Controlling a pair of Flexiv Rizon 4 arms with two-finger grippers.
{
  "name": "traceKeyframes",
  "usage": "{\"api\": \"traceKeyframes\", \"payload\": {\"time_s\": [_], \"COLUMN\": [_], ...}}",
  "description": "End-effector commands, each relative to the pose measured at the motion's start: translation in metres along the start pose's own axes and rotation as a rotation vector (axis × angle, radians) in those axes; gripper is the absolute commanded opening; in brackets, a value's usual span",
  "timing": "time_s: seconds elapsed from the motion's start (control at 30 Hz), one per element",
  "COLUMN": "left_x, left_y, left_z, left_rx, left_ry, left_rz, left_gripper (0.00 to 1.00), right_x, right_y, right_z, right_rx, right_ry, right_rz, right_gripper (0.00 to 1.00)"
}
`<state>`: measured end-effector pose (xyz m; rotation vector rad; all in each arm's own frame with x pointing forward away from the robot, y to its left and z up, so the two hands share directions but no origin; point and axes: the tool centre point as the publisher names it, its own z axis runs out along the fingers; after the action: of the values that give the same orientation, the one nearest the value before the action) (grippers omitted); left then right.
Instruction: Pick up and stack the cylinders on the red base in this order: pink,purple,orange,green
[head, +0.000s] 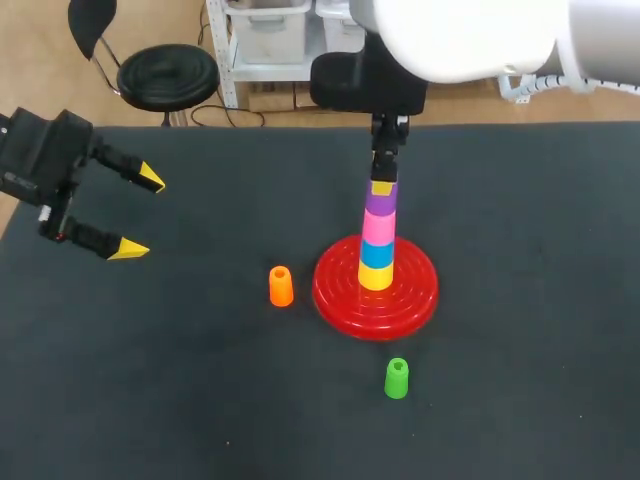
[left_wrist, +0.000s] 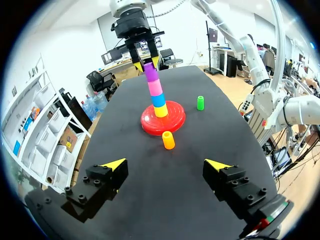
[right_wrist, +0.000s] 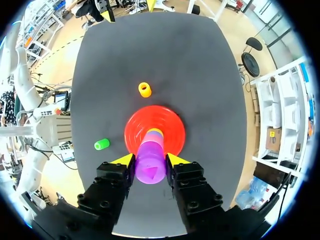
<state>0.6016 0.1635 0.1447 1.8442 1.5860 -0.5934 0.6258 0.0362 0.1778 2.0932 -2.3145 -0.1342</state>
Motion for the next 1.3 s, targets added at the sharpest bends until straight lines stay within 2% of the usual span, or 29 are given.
{"api": "traceKeyframes", "payload": {"time_s": [0.03, 0.53, 0.93, 0.97, 1.0, 1.03, 1.3], "left_x": [0.001, 0.001, 0.001, 0.001, 0.001, 0.001, 0.001], "left_y": [-0.001, -0.001, -0.001, -0.001, -0.001, -0.001, -0.001], "left_z": [0.000, 0.000, 0.000, 0.000, 0.000, 0.000, 0.000], "left_rx": [-0.003, -0.003, -0.003, -0.003, -0.003, -0.003, -0.003], "left_ry": [-0.004, -0.004, -0.004, -0.004, -0.004, -0.004, -0.004], "left_rz": [0.004, 0.004, 0.004, 0.004, 0.004, 0.004, 0.004], "left_gripper": [1.00, 1.00, 1.00, 1.00, 1.00, 1.00, 1.00], "right_x": [0.002, 0.000, 0.003, 0.003, 0.003, 0.003, 0.002], "right_y": [0.002, 0.003, 0.000, 0.000, 0.000, 0.001, 0.000], "right_z": [0.003, 0.013, 0.009, 0.008, 0.007, 0.007, -0.002], "right_rx": [0.011, 0.005, 0.033, 0.037, 0.039, 0.042, 0.060], "right_ry": [0.001, 0.027, 0.001, -0.003, -0.004, -0.005, 0.005], "right_rz": [0.002, -0.002, 0.018, 0.021, 0.022, 0.023, 0.016], "right_gripper": [0.00, 0.00, 0.00, 0.07, 0.40, 1.00, 1.00]}}
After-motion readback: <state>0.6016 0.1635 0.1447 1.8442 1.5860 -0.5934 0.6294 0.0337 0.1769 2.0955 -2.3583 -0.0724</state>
